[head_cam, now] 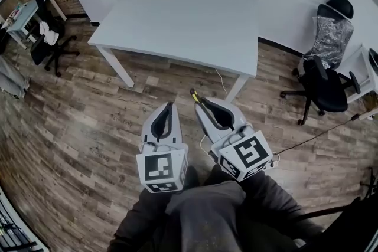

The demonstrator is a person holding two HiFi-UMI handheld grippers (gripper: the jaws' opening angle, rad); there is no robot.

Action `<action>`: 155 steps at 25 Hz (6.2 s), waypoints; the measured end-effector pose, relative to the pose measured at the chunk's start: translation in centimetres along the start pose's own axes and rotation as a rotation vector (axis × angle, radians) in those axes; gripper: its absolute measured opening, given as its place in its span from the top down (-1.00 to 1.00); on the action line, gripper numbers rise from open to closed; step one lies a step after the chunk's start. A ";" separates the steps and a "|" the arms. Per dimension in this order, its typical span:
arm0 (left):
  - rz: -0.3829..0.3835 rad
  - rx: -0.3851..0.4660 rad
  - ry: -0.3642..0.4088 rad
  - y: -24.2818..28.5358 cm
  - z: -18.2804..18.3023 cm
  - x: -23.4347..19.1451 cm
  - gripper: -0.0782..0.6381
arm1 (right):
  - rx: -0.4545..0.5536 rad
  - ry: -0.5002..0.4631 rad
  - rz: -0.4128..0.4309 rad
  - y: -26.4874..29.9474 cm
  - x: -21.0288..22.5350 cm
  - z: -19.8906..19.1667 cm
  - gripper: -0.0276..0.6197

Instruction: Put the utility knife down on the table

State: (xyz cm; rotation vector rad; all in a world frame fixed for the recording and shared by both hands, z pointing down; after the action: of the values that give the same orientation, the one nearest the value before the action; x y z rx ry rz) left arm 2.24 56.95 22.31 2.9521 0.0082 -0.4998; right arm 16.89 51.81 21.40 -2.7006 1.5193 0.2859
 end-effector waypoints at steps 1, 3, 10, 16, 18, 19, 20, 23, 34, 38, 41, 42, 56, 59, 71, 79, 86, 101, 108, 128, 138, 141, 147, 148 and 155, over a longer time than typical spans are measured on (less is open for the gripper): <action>-0.001 -0.002 -0.004 0.5 0.1 -0.3 0.77 | -0.003 0.000 -0.002 0.5 0.2 0.0 0.75; -0.004 -0.008 -0.009 1.4 0.1 -0.8 0.77 | -0.007 -0.001 -0.005 1.2 0.7 -0.1 0.76; -0.005 -0.025 0.005 5.5 0.4 -1.7 0.77 | -0.007 0.009 -0.012 4.0 3.6 -1.2 0.75; 0.005 -0.043 0.035 11.3 1.5 -2.2 0.77 | 0.007 0.039 -0.015 7.7 8.3 -2.2 0.76; 0.012 -0.053 0.039 13.5 1.5 -2.2 0.77 | -0.001 0.050 -0.011 8.9 10.2 -3.0 0.75; 0.015 -0.057 0.041 14.7 1.5 -2.2 0.78 | -0.002 0.053 -0.008 9.6 11.1 -3.4 0.75; 0.018 -0.061 0.043 15.7 1.5 -2.3 0.77 | -0.001 0.056 -0.005 10.2 11.9 -3.7 0.76; 0.029 -0.073 0.047 18.8 1.8 -2.4 0.77 | -0.004 0.064 0.002 12.0 14.4 -4.4 0.76; 0.097 -0.065 0.044 24.9 3.5 -4.0 0.77 | -0.005 0.081 0.057 17.7 19.8 -5.2 0.76; 0.110 -0.069 0.030 26.6 3.4 -5.4 0.77 | -0.014 0.078 0.059 19.5 20.6 -5.8 0.75; 0.108 -0.081 0.026 28.4 3.3 -6.8 0.77 | -0.025 0.072 0.058 21.4 21.2 -6.3 0.75; 0.102 -0.081 0.027 29.0 3.5 -7.2 0.77 | -0.026 0.071 0.056 22.1 21.4 -6.4 0.75; 0.017 -0.111 0.017 38.8 6.9 -15.0 0.77 | -0.072 0.071 -0.005 33.7 24.4 -6.8 0.76; 0.006 -0.110 0.011 40.4 7.9 -16.8 0.77 | -0.072 0.065 -0.018 36.1 24.8 -6.3 0.75; -0.031 -0.148 -0.002 44.7 8.6 -20.3 0.77 | -0.104 0.072 -0.068 40.6 26.5 -6.9 0.75; -0.036 -0.162 -0.001 49.2 8.4 -19.0 0.77 | -0.118 0.074 -0.056 41.9 30.3 -8.0 0.76; -0.038 -0.193 -0.003 53.2 7.7 -18.1 0.77 | -0.135 0.104 -0.050 43.6 33.8 -9.6 0.75; -0.036 -0.232 -0.003 59.4 8.2 -18.3 0.77 | -0.174 0.133 -0.065 46.9 38.6 -11.5 0.76; -0.037 -0.227 0.009 58.2 8.3 -16.1 0.77 | -0.150 0.125 -0.061 44.8 39.0 -10.1 0.76; -0.007 -0.243 -0.008 58.6 6.5 -16.3 0.77 | -0.176 0.138 -0.017 45.0 39.3 -12.1 0.76; 0.006 -0.289 -0.021 60.7 4.9 -17.5 0.77 | -0.207 0.168 -0.002 46.9 40.1 -14.5 0.76; 0.008 -0.302 -0.028 61.0 4.5 -18.1 0.77 | -0.219 0.175 0.000 47.4 39.9 -15.1 0.76; 0.014 -0.327 -0.036 62.0 3.8 -19.0 0.77 | -0.242 0.190 0.007 48.5 40.1 -16.2 0.76; 0.013 -0.330 -0.037 62.1 3.7 -19.1 0.77 | -0.245 0.191 0.008 48.6 40.1 -16.4 0.75; 0.011 -0.350 -0.049 62.4 2.9 -19.7 0.77 | -0.268 0.202 0.012 49.1 39.7 -17.3 0.76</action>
State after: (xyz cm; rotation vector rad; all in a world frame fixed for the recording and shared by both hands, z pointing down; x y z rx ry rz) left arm -15.43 -4.80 35.01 2.5970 0.0672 -0.5099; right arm -2.18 -9.38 34.66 -3.0099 1.6571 0.2386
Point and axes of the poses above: the fingertips, and each gripper's own axes: y forward along the fingers, x to its right, z out of its top, the point moved 9 cm from there along -y, backward along the fingers, and after that the axes turned 15 degrees about -y, right-handed, at the moved point
